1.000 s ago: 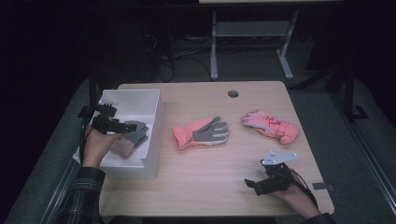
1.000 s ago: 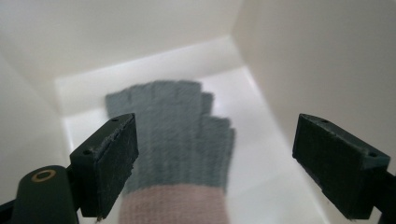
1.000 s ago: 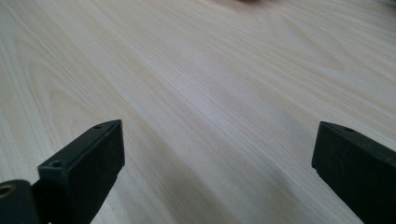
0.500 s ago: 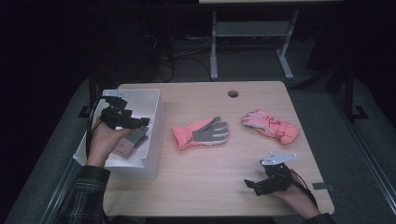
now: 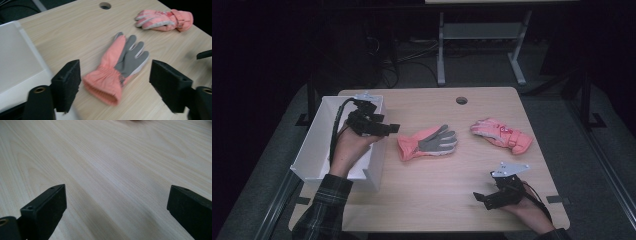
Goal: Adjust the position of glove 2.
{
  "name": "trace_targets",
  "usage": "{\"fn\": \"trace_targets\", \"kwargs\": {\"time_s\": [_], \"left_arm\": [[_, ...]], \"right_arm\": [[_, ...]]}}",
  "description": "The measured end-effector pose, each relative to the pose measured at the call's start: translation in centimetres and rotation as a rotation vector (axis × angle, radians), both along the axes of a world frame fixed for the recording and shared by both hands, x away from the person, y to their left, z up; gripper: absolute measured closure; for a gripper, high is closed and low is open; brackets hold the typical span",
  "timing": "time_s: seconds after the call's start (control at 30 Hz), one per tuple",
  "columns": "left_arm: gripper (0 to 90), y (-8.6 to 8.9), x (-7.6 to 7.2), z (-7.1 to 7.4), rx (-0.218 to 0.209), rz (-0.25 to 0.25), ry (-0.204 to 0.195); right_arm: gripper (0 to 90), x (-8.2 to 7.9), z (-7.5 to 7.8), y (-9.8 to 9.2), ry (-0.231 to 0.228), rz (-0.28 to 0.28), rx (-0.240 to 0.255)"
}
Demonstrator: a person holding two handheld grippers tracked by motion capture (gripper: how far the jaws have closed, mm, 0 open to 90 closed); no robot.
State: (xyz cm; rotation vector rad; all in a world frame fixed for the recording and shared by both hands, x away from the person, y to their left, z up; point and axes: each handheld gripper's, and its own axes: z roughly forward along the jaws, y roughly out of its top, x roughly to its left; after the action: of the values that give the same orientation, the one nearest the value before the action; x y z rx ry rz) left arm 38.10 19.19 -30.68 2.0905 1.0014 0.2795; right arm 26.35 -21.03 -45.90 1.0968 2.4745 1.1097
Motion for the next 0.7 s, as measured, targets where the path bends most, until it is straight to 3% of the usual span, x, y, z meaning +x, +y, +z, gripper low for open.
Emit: {"fn": "trace_targets", "kwargs": {"time_s": [0.47, 0.7], "left_arm": [[87.5, -6.9, 0.5, -1.7, 0.020, -0.123, 0.008], [89.6, -8.8, 1.7, -4.4, 0.041, -0.122, 0.035]], "right_arm": [[2.3, -0.1, 0.1, 0.0, 0.000, 0.008, 0.001], [2.3, -0.1, 0.1, 0.0, 0.002, 0.010, 0.002]]}}
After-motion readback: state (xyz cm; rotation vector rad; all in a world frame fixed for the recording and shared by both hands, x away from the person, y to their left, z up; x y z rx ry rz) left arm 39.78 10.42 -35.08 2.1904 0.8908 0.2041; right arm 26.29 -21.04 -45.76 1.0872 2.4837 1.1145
